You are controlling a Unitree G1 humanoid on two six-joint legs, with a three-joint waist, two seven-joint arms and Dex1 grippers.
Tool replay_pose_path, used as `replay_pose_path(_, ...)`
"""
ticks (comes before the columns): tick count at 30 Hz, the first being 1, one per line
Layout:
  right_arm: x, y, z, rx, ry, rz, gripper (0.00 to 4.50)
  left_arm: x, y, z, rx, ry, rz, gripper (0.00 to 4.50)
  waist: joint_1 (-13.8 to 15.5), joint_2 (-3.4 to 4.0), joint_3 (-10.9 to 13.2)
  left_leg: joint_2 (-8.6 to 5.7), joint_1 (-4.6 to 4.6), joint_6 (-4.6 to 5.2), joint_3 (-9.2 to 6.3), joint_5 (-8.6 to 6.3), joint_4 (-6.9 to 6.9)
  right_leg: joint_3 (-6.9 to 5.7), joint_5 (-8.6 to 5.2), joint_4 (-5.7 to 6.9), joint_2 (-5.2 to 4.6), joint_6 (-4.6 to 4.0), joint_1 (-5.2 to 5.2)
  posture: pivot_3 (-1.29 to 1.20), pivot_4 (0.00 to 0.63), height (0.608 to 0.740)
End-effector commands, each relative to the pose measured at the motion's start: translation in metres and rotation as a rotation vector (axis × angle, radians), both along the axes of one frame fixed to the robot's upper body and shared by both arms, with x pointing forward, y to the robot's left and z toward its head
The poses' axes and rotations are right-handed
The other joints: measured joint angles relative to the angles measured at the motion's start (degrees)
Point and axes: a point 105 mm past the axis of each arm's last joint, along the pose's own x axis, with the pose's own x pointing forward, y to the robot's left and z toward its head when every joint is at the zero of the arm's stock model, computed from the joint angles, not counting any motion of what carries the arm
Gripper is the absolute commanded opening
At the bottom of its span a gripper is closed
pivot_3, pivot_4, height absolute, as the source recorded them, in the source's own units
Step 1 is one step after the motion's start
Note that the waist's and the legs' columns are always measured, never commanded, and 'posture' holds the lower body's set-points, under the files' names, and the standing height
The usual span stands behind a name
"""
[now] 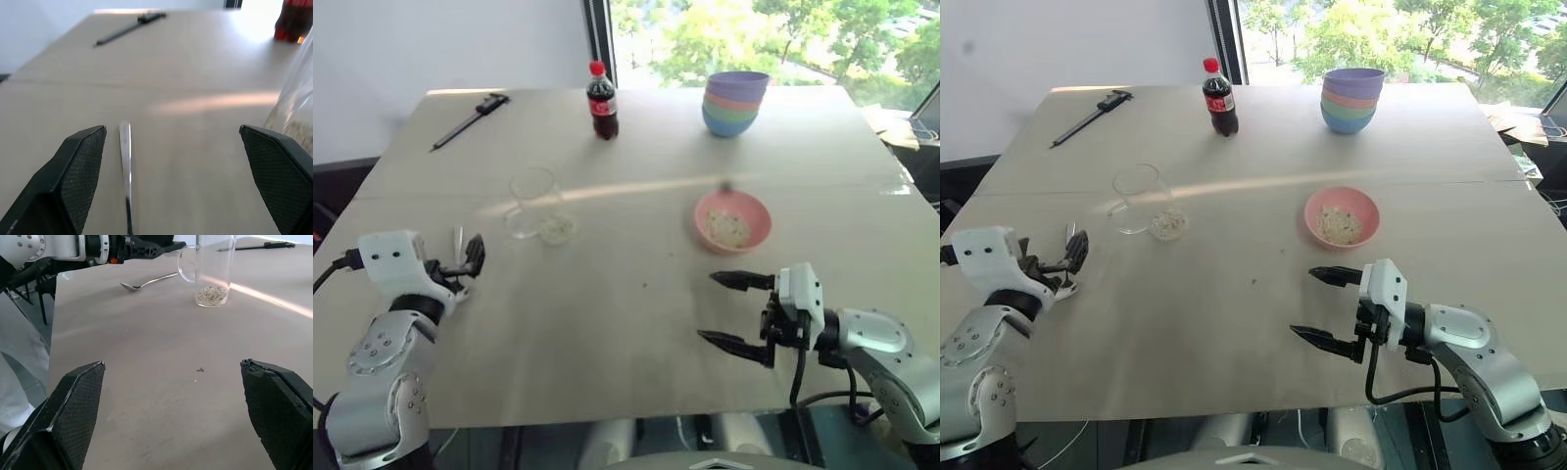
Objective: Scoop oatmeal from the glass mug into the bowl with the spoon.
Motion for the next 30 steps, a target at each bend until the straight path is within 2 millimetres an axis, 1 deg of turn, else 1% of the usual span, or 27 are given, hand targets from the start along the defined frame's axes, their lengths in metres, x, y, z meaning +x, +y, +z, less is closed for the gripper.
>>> replay_pose_path(1,-0.001,0.002,0.006,0.016,-0.024,0.014,4.46,-0.008,0.028,-0.019,-0.02,0.143,0.048,4.5,-0.01,0.0,0.0,0.01,0.01,0.0,-0.01,0.0,-0.01,-0.01,0.0,0.0,0.06,0.0,0.0,0.0,0.15,0.74)
replay_pose_path(4,0.002,0.003,0.007,0.021,-0.029,0.009,4.46,-0.009,0.045,-0.036,-0.029,0.259,0.07,4.5,0.04,-0.01,0.03,0.02,0.0,0.11,-0.04,-0.06,-0.01,-0.06,0.0,0.01,0.14,-0.01,0.0,0.0,0.15,0.74)
replay_pose_path(6,0.003,0.003,0.007,0.027,-0.032,0.003,4.46,-0.006,0.05,-0.038,-0.019,0.276,0.065,4.5,0.24,-0.03,0.03,0.01,0.01,0.11,-0.05,-0.05,-0.01,-0.07,0.0,0.01,0.12,0.0,0.01,0.0,0.15,0.74)
replay_pose_path(10,0.004,0.004,0.006,0.032,-0.036,-0.01,4.46,0.001,0.049,-0.049,-0.039,0.34,0.021,4.5,0.26,0.03,0.02,0.01,0.03,0.0,-0.06,0.01,-0.01,-0.06,0.01,0.02,-0.09,-0.01,0.01,0.0,0.15,0.74)
replay_pose_path(15,0.006,0.003,0.006,0.034,-0.044,-0.024,4.46,0.006,0.044,-0.053,-0.022,0.365,-0.034,4.5,0.32,0.22,-0.05,-0.01,0.04,-0.04,-0.08,0.03,-0.02,-0.07,0.02,0.05,-0.21,-0.02,0.01,0.0,0.15,0.74)
replay_pose_path(19,0.005,0.006,0.007,0.042,-0.045,-0.024,4.46,0.006,0.041,-0.059,-0.023,0.413,-0.079,4.5,0.32,0.3,-0.09,-0.06,0.03,0.01,-0.15,0.0,-0.02,-0.04,0.02,0.07,-0.29,-0.03,0.02,0.0,0.15,0.74)
replay_pose_path(20,0.005,0.006,0.007,0.042,-0.046,-0.022,4.5,0.005,0.04,-0.062,-0.036,0.43,-0.089,3.98,0.31,0.31,-0.1,-0.07,0.03,0.02,-0.15,0.0,-0.02,-0.04,0.02,0.07,-0.3,-0.03,0.02,0.0,0.15,0.74)
replay_pose_path(21,0.005,0.006,0.007,0.042,-0.046,-0.021,4.5,0.003,0.04,-0.064,-0.045,0.442,-0.098,3.65,0.29,0.33,-0.11,-0.08,0.03,0.02,-0.15,0.0,-0.02,-0.04,0.02,0.07,-0.31,-0.03,0.02,0.0,0.15,0.74)
replay_pose_path(22,0.005,0.006,0.007,0.042,-0.047,-0.02,4.5,0.001,0.04,-0.066,-0.052,0.453,-0.103,3.21,0.24,0.35,-0.12,-0.09,0.03,0.02,-0.15,0.0,-0.02,-0.04,0.02,0.08,-0.32,-0.03,0.02,0.0,0.15,0.74)
replay_pose_path(24,0.006,0.006,0.008,0.042,-0.048,-0.021,4.5,-0.003,0.04,-0.07,-0.072,0.469,-0.102,2.19,0.18,0.44,-0.18,-0.1,0.04,0.02,-0.14,0.0,-0.04,-0.04,0.02,0.07,-0.35,-0.03,0.01,0.0,0.15,0.74)
replay_pose_path(25,0.006,0.006,0.008,0.042,-0.049,-0.021,4.5,-0.005,0.04,-0.071,-0.088,0.468,-0.104,1.67,0.16,0.47,-0.19,-0.1,0.04,0.02,-0.14,0.0,-0.06,-0.01,0.02,0.08,-0.35,-0.03,0.01,0.0,0.15,0.74)
replay_pose_path(27,0.007,0.005,0.008,0.043,-0.047,-0.023,4.5,-0.006,0.04,-0.073,-0.151,0.436,-0.102,0.81,0.04,0.54,-0.23,-0.1,0.06,0.02,-0.13,0.0,-0.11,0.05,0.02,0.07,-0.36,-0.03,0.0,0.0,0.15,0.74)
replay_pose_path(28,0.007,0.005,0.007,0.043,-0.046,-0.024,4.5,-0.009,0.041,-0.076,-0.177,0.428,-0.093,0.49,-0.1,0.61,-0.27,-0.1,0.07,0.02,-0.13,0.0,-0.12,0.06,0.02,0.07,-0.36,-0.03,0.0,0.0,0.15,0.74)
replay_pose_path(29,0.007,0.004,0.007,0.042,-0.045,-0.025,4.5,-0.013,0.043,-0.079,-0.188,0.433,-0.082,0.08,-0.18,0.63,-0.28,-0.1,0.08,0.02,-0.13,0.0,-0.15,0.08,0.02,0.08,-0.36,-0.03,-0.01,0.0,0.15,0.74)
replay_pose_path(30,0.007,0.004,0.006,0.042,-0.045,-0.026,4.5,-0.017,0.045,-0.082,-0.188,0.443,-0.072,0.08,-0.37,0.63,-0.29,-0.1,0.1,0.02,-0.12,0.0,-0.15,0.08,0.02,0.08,-0.35,-0.03,-0.01,0.0,0.15,0.74)
